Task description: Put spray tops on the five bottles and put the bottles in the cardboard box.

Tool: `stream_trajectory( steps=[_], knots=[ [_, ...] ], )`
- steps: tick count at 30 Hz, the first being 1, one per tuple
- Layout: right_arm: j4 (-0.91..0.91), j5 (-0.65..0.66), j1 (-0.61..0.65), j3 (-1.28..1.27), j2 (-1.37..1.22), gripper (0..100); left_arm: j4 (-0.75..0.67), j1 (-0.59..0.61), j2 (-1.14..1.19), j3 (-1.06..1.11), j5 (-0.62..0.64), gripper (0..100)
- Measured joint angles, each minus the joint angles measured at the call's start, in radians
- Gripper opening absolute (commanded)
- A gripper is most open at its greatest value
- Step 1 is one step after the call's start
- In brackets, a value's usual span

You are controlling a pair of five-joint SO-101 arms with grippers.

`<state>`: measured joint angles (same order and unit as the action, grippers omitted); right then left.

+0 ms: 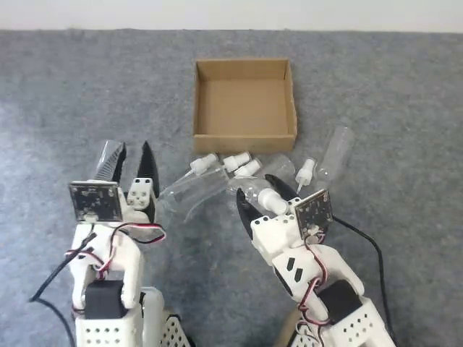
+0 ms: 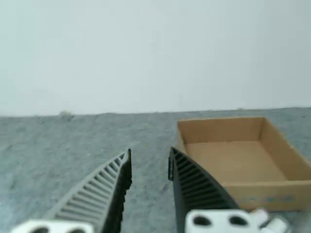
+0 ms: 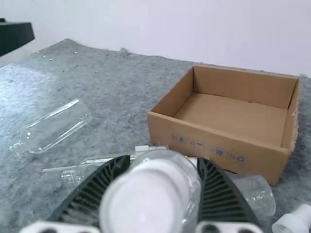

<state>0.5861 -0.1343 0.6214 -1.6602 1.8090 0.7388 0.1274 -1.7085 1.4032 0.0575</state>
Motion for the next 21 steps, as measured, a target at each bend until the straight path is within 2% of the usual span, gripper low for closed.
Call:
stream_trajectory(
  steps=[8,14,21],
  knots=[
    [0.011,0.003,-0.02,0.0,0.003,9.6,0.083,0.104,0.002,0.107,0.0,12],
    [0.018,0.121,-0.1,0.0,-0.015,9.6,0.083,0.17,0.002,0.129,-0.002,12],
    [0.138,0.132,-0.123,0.107,-0.015,9.6,0.083,0.196,0.0,0.149,-0.002,12]
  ],
)
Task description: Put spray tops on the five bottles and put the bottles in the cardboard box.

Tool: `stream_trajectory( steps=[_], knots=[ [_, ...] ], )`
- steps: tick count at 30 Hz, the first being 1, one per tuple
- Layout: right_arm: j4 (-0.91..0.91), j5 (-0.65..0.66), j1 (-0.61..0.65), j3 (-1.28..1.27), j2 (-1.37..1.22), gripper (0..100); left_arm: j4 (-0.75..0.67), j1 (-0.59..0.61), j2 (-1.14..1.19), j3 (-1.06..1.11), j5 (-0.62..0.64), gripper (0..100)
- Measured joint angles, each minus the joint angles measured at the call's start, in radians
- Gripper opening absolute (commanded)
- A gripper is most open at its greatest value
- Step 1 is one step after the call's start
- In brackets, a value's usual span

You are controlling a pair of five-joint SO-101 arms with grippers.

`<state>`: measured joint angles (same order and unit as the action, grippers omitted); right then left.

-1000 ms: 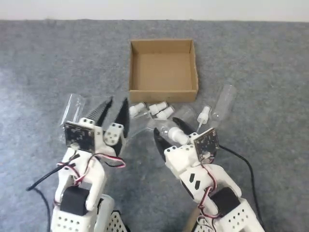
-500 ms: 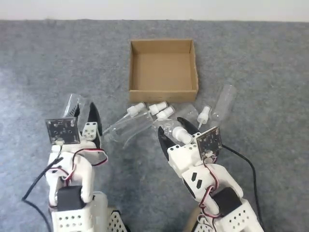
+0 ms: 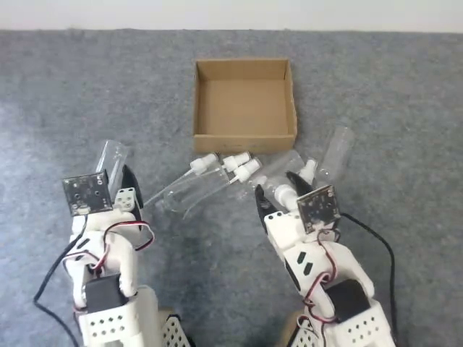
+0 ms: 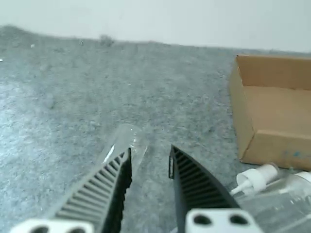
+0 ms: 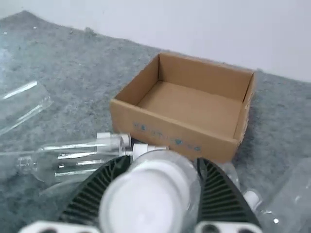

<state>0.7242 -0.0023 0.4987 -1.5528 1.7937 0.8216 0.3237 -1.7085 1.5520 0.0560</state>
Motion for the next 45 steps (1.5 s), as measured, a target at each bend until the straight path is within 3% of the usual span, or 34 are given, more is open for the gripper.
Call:
stream_trajectory(
  steps=[15,45],
  knots=[
    [0.012,0.095,0.005,0.267,-0.006,9.6,0.0,0.0,0.002,0.0,0.0,12],
    [-0.198,0.097,0.008,1.063,-1.399,9.7,0.0,0.0,0.002,0.0,0.0,12]
  ],
)
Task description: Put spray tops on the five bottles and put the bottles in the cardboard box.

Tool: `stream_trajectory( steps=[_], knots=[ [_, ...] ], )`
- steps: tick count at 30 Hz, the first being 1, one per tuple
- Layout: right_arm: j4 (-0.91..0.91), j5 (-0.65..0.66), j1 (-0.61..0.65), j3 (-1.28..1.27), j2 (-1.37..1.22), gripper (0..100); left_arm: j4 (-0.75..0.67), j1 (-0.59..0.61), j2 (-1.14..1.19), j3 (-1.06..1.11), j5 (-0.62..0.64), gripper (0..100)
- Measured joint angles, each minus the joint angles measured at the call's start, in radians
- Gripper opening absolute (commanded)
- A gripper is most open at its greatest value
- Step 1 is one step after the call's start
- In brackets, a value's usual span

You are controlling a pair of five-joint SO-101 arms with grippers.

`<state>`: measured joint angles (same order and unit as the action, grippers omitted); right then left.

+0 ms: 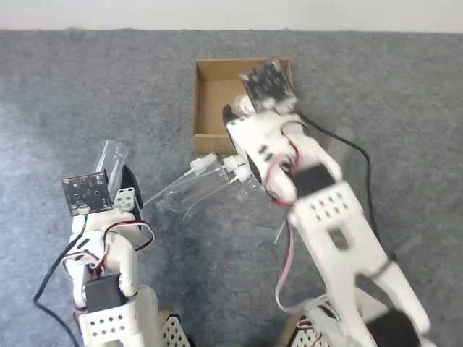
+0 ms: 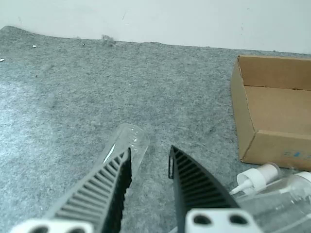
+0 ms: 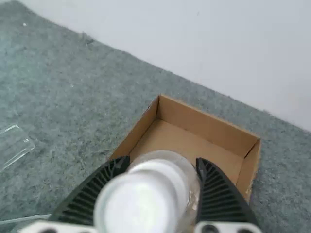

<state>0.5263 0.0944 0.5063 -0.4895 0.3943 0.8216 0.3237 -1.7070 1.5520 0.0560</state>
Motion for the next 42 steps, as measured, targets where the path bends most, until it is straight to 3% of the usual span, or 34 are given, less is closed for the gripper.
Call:
stream_trajectory(
  steps=[16,42],
  knots=[
    [0.0,0.0,0.0,0.54,-0.617,9.7,0.0,0.0,0.0,0.0,0.0,12],
    [-0.002,0.0,-0.002,1.211,-1.272,9.9,0.0,0.0,0.0,0.0,0.0,12]
  ],
)
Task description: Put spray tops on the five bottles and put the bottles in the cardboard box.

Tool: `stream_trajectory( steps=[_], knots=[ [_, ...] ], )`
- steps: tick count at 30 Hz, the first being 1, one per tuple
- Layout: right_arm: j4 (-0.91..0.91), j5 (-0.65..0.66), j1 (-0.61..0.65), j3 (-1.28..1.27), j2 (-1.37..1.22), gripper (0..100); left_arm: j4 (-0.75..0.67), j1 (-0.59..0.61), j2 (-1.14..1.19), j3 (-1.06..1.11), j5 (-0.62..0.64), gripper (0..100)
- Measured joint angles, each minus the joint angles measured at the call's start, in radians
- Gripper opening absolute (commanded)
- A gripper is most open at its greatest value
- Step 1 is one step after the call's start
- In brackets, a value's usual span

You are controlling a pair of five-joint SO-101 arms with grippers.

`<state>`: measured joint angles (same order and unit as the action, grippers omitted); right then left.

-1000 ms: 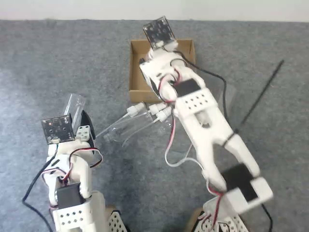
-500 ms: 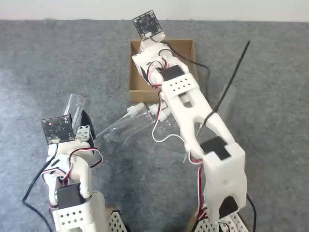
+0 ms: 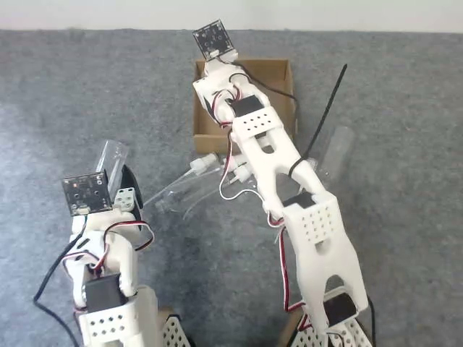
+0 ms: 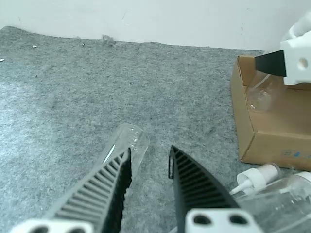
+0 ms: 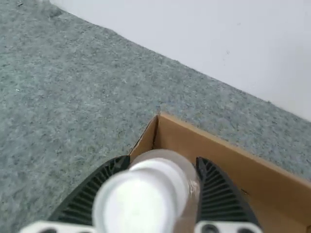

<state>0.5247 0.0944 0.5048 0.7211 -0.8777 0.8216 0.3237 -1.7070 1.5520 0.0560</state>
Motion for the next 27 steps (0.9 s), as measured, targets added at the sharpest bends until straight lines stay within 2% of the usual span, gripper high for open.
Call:
stream_trajectory(
  steps=[9,27],
  knots=[
    [0.0,-0.054,0.0,0.18,-0.138,10.2,0.0,0.0,0.0,0.0,0.0,12],
    [-0.023,-0.071,-0.002,0.577,-0.457,10.2,0.0,0.0,0.0,0.0,0.0,12]
  ],
)
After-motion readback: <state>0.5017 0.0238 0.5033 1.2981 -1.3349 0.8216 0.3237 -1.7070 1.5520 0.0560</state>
